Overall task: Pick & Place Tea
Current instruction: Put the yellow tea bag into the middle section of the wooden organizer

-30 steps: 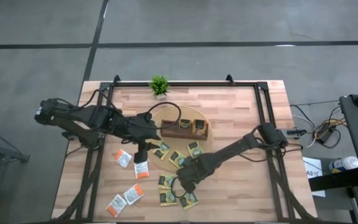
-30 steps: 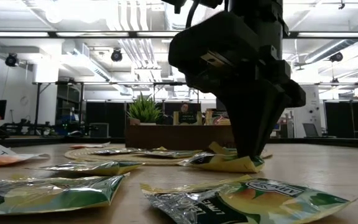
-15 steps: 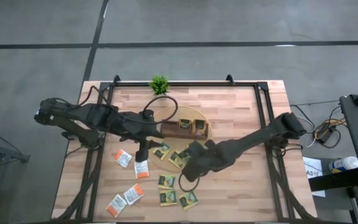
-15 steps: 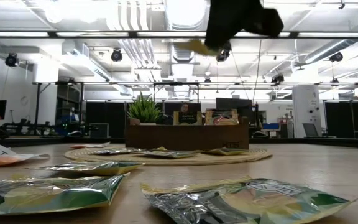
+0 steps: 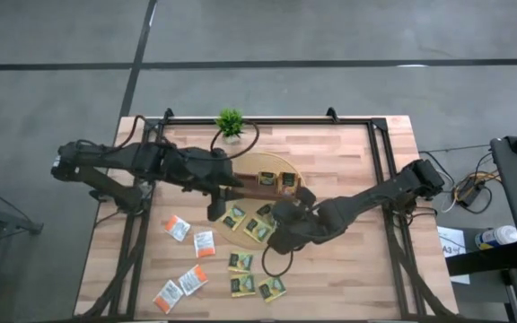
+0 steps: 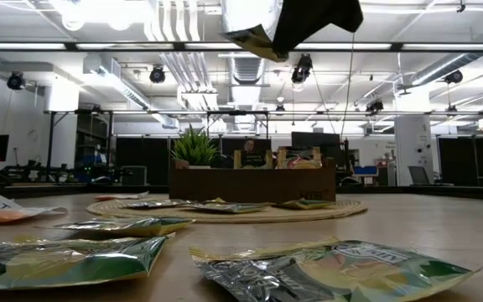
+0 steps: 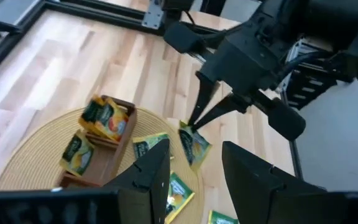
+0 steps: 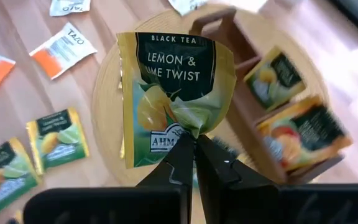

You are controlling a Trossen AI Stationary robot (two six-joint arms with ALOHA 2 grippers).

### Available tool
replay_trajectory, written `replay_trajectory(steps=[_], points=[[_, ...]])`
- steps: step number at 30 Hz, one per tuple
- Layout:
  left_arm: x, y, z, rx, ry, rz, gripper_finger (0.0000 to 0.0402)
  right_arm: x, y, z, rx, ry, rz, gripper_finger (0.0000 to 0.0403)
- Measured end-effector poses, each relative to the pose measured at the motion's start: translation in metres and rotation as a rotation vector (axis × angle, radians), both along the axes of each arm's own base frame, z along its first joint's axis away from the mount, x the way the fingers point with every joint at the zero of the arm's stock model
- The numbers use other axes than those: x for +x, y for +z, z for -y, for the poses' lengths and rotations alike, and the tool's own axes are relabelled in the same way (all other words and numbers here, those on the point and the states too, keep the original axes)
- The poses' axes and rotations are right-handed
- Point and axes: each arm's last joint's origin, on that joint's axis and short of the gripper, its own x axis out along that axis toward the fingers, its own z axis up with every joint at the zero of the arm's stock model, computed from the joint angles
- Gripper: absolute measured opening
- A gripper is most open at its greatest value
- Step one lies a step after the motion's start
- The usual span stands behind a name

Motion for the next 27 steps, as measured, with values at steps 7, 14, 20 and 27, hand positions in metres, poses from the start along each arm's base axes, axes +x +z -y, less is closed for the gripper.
replay_trajectory(steps=[7, 14, 20, 27], points=[[0.016, -0.014, 0.001, -0.011, 0.000, -0.058, 0.0140, 0.003, 0.017, 0.001, -0.136, 0.092, 0.003, 0.0008], [0.026, -0.023, 0.001, -0.046, -0.001, -0.092, 0.0140, 0.003, 0.034, 0.002, -0.215, 0.124, 0.001, 0.0008], [0.027, -0.023, 0.001, -0.062, 0.010, -0.091, 0.0140, 0.004, 0.044, 0.003, -0.246, 0.140, 0.010, 0.0008], [0.029, -0.022, 0.001, -0.082, 0.010, -0.074, 0.0140, 0.004, 0.046, 0.003, -0.248, 0.145, 0.014, 0.0008]])
